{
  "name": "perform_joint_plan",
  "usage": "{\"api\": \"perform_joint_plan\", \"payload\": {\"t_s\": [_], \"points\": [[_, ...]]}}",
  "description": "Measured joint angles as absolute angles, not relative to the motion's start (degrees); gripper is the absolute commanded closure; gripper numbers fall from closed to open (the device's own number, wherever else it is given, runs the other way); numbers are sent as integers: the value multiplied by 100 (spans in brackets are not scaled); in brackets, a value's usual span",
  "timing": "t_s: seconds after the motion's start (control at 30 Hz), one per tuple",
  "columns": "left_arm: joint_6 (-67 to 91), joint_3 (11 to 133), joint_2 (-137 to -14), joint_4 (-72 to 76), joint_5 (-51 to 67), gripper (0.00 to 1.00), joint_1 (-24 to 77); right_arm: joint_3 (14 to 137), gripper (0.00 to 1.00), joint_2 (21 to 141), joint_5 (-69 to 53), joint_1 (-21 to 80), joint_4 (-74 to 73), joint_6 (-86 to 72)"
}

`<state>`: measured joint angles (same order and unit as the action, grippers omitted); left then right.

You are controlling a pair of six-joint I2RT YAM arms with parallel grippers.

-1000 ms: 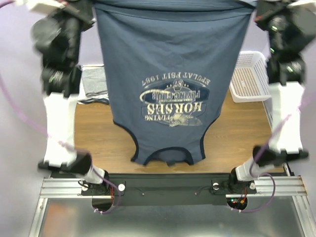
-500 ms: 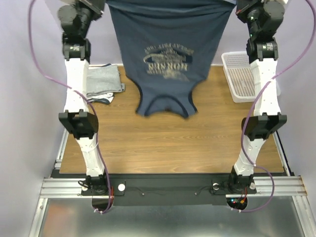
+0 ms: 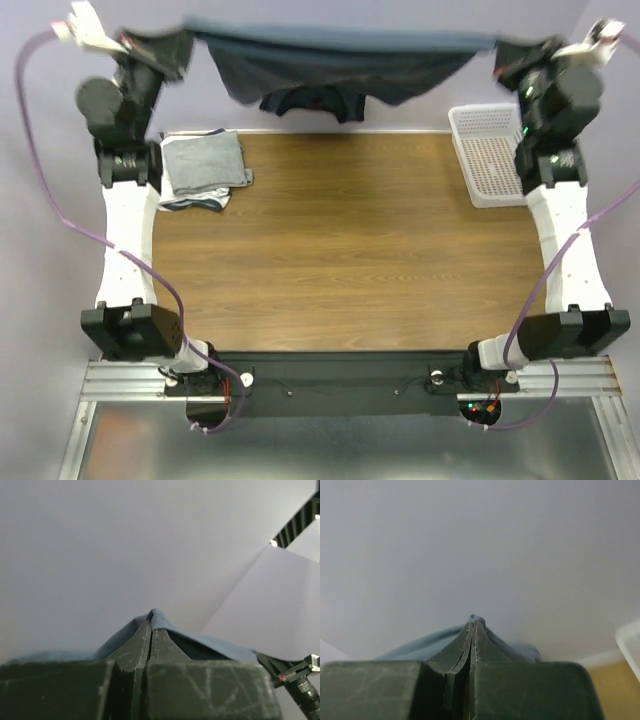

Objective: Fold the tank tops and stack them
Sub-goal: Flatten the tank top out

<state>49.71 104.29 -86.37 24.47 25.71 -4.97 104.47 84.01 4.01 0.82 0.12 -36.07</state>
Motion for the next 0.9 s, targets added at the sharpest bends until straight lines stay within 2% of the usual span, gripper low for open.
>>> {"api": "perform_joint_plan", "payload": {"t_s": [0.17,0.2,0.23,0.27,0.37,0.53,0.9], "points": [[5157,6866,-7629,2338,2532,100,-423,7349,100,7430,196,78,1,-3850],[5157,6248,-7470,1905,2497,100,-419,6816,100,7295,137,80,-224,-3892],[5157,6248,-7470,1905,2497,100,-419,6230,100,7166,67,78,-423,-3935],[5133,5094,-7192,1553,2491,100,-397,5822,100,7091,27,75,-674,-3951],[4919,3750,-6425,390,2335,100,-381,4576,100,6510,-154,71,-1149,-3977],[4707,3039,-5157,-526,2324,100,-375,3450,100,5675,-574,-78,-1918,-4132],[4272,2910,-4939,-1863,2121,100,-375,3015,100,5463,-939,-143,-3131,-4335]]}}
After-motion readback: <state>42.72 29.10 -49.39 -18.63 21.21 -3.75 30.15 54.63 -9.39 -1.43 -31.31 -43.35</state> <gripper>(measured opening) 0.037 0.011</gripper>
